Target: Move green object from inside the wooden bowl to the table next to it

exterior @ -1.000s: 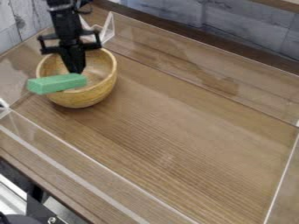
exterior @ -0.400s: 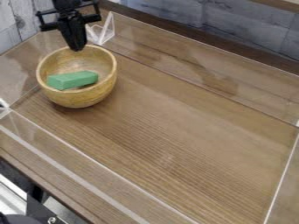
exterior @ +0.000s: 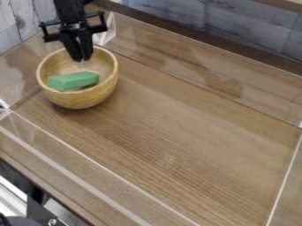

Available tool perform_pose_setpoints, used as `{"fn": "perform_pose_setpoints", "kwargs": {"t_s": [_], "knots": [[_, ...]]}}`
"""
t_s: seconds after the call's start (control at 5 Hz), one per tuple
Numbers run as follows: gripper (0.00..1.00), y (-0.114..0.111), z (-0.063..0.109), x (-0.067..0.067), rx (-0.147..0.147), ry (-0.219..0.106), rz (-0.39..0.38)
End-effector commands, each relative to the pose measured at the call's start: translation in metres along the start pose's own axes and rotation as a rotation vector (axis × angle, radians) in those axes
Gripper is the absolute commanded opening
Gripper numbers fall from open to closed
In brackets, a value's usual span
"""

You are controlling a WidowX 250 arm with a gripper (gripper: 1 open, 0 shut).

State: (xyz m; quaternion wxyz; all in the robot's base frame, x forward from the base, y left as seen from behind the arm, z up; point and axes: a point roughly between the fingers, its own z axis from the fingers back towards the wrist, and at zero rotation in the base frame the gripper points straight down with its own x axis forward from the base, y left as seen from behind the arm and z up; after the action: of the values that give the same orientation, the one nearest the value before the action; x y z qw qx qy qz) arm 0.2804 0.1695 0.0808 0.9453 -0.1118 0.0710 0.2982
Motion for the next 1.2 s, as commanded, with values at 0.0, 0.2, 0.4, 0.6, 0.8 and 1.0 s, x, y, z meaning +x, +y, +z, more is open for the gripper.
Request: {"fn": "perform_pose_setpoints", "kwargs": {"t_s": [0.0,0.2,0.4,0.6,0.8,1.0], "knots": [[0.00,-0.004,0.032,-0.006,0.008,-0.078,-0.037],[0.00,-0.001,0.034,-0.011,0.018,-0.072,-0.064],[0.00,-0.001,0.015,-0.014,0.032,-0.065,-0.107],[0.00,-0.006,0.010,-0.020,0.021,-0.062,-0.157],[0.00,-0.012,0.025,-0.022,-0.014,-0.080,-0.102],[0.00,-0.016,0.038,-0.025,-0.047,-0.097,-0.041]]}}
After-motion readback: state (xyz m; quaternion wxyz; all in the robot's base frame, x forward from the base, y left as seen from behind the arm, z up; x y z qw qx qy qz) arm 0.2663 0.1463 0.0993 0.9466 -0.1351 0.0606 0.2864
